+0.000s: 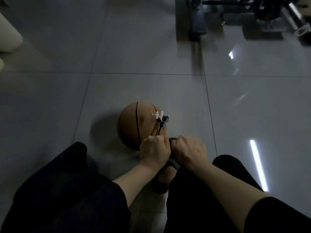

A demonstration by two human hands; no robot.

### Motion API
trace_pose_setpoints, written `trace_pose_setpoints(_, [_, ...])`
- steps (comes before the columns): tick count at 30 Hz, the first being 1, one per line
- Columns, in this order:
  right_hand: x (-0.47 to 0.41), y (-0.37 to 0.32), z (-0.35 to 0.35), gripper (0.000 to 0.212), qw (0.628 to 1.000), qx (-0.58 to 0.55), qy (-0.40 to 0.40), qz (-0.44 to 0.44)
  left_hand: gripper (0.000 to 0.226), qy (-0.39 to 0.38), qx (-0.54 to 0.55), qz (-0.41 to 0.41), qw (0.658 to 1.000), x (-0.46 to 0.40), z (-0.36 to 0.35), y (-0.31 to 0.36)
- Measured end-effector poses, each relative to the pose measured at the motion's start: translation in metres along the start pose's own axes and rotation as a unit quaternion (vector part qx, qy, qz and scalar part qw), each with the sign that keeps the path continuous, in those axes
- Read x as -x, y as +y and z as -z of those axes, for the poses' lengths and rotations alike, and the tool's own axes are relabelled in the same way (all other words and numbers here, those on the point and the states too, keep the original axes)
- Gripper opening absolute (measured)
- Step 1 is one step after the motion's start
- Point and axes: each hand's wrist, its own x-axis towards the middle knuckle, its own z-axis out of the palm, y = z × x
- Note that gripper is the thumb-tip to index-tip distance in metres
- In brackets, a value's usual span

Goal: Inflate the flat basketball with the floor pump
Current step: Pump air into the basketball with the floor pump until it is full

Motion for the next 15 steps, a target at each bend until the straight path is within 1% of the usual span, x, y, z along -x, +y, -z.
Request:
trace_pose_setpoints(2, [-0.013, 0.003, -0.009, 0.036, 1.0, 0.009, -0.008, 0.004, 0.055, -0.007, -0.005, 0.012, 1.0, -0.007, -0.013, -0.008])
trace_pose_setpoints(5, [-0.035, 0.006, -0.015, 0.031, 1.0, -0.01, 0.005, -0.011, 0.051, -0.005, -0.004, 0.024, 1.0, -0.019, -0.024, -0.016])
trace_pose_setpoints(9, [-0.046, 0.005, -0.028, 0.033, 1.0, -0.013, 0.001, -0.002, 0.053, -0.001, 0.0, 0.031, 1.0, -0.021, -0.035, -0.024])
trace_pose_setpoints(12, [-0.047, 0.002, -0.026, 0.035, 1.0, -0.013, 0.004, -0.016, 0.056, -0.01, -0.002, 0.04, 0.999, -0.022, -0.029, -0.023])
trace_pose_setpoints(15, [-0.041, -0.002, -0.015, 0.035, 1.0, -0.018, -0.01, -0.022, 0.051, -0.012, 0.002, 0.026, 1.0, -0.022, -0.014, -0.017])
